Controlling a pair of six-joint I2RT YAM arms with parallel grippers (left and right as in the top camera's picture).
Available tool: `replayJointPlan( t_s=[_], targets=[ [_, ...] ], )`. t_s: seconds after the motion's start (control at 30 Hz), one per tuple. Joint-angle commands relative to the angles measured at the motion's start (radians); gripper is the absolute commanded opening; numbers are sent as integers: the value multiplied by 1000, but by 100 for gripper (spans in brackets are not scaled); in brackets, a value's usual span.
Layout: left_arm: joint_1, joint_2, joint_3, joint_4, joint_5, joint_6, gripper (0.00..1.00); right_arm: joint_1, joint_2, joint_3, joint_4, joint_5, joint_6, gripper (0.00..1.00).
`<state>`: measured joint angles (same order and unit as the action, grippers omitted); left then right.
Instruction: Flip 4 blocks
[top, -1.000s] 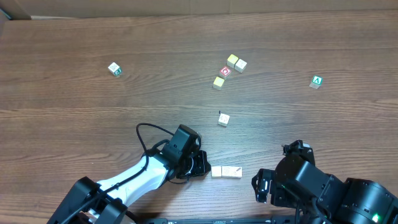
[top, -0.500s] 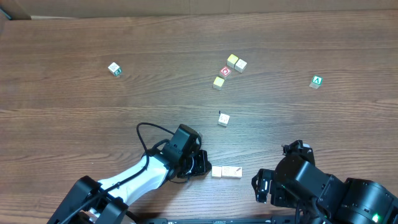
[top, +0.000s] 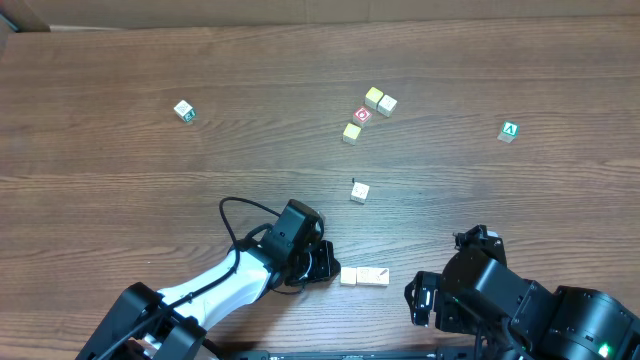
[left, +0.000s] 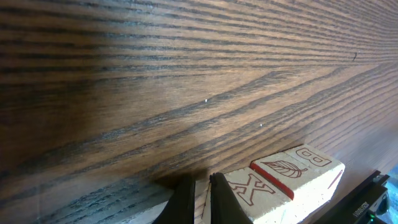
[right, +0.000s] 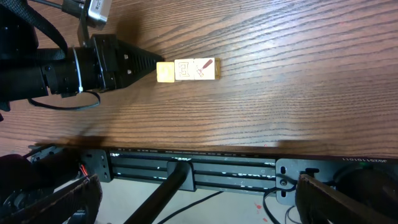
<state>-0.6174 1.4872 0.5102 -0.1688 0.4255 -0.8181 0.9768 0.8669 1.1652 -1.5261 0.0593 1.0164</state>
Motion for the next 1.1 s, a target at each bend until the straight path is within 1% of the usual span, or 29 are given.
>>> replayJointPlan(
  t_s=[0.0,0.07,0.1,0.13,0.17,0.23,0.33,0.43,0.5,0.63,0.77,0.9,1.07],
  targets=[
    [2,11,-2,-8,-21,-15,4,4,-6,13,5,5,-2,100],
    [4,11,-2,2,-39,-1,4,4,-6,13,5,5,-2,100],
    [5,11,-2,19,-41,28,6,4,-6,13,5,6,-2,100],
    [5,11,0,32,-42,59,13,4,-6,13,6,6,-3,100],
    [5,11,5,37,-48,84,23,4,-6,13,6,6,-3,100],
    [5,11,24,23,-74,114,28,4,-6,13,6,6,-3,100],
    [19,11,71,-45,-144,122,30,4,-6,13,6,6,-3,100],
    [48,11,130,-102,-174,166,32,4,-6,13,6,6,-3,100],
    [66,16,172,-114,-174,188,33,4,-6,13,6,6,-3,100],
    [90,31,265,-114,-174,192,33,4,-6,13,6,7,-3,100],
    [91,61,362,-114,-174,238,35,4,-6,13,6,10,-3,100],
    [91,150,470,-136,-172,296,39,4,-6,13,8,10,-3,100],
    [91,307,615,-202,-155,390,41,4,-6,13,6,9,-3,100]
  ],
)
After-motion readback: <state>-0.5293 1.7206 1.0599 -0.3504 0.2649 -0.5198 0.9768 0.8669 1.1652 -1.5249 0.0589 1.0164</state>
